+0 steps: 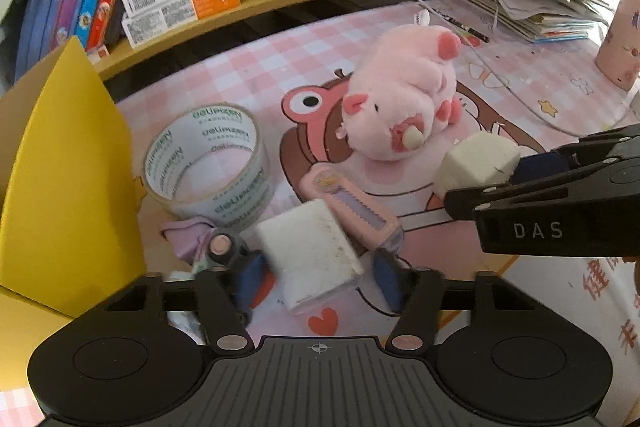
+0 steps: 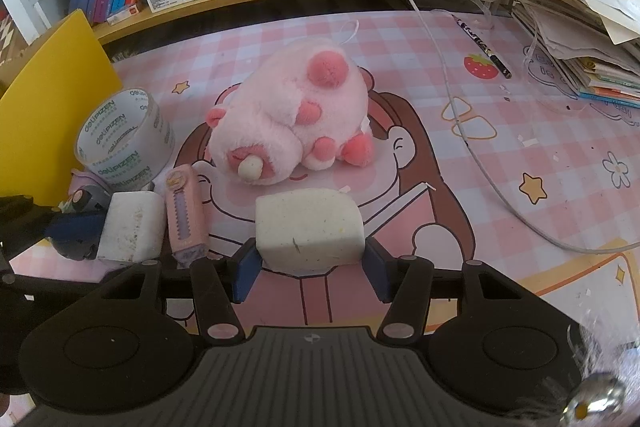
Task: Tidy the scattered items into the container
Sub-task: 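Close the left tool on the white charger while the right tool grasps the white foam block, then lift the charger with the left tool while the right tool lifts the foam block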
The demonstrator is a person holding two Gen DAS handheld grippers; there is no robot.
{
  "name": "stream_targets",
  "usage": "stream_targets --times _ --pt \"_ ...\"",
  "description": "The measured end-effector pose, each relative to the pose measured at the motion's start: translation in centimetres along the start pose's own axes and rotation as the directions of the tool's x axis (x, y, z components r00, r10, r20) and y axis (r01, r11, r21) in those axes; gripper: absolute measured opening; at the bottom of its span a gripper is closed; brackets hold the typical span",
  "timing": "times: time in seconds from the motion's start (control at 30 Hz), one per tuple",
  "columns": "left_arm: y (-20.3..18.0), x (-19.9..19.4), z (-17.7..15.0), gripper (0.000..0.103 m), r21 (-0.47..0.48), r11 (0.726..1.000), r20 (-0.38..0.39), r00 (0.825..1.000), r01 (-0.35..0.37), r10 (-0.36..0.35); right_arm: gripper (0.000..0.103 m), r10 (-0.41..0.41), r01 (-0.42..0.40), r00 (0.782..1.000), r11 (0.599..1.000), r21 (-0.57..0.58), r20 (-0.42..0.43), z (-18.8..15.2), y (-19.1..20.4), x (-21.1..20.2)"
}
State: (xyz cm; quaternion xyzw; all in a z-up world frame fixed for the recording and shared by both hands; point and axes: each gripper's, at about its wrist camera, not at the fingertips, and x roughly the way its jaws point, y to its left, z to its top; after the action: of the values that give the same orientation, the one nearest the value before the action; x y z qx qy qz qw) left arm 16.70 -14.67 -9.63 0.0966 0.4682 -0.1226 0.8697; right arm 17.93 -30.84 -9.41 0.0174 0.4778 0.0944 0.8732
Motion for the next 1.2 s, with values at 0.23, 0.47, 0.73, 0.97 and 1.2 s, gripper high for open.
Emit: stream_targets --times 0.23,0.47,0.73,0.97,1.2 --pt "-0.5 -0.2 -0.2 0.051 0.039 0.999 -0.004 1.000 0.014 -0.013 0.052 -0.003 0.003 1.000 1.000 -0.004 0.000 0.0 0.1 0.0" --pt "-0.5 0.1 -0.3 0.053 0.044 0.999 -0.015 1.000 0.016 -0.016 0.053 -0.009 0.009 1.000 1.000 -0.009 -0.004 0.1 0.2 0.3" --pt "-0.2 0.0 -0.5 0.050 0.036 0.999 -0.008 0.999 0.035 -0.035 0.049 -0.011 0.011 1.000 1.000 -0.020 0.000 0.1 0.3 0.2" --pt "0.0 -1.0 -0.6 0.049 0.026 0.997 0.006 0.997 0.071 -0.071 0.046 -0.002 0.002 1.000 1.000 -0.023 0.014 0.0 0.6 -0.7" --pt "0.2 -2.8 -0.8 0.048 0.026 0.997 0.045 0.996 0.078 -0.079 0.045 0.007 -0.007 1.000 1.000 -0.022 0.028 -0.4 1.1 -1.9"
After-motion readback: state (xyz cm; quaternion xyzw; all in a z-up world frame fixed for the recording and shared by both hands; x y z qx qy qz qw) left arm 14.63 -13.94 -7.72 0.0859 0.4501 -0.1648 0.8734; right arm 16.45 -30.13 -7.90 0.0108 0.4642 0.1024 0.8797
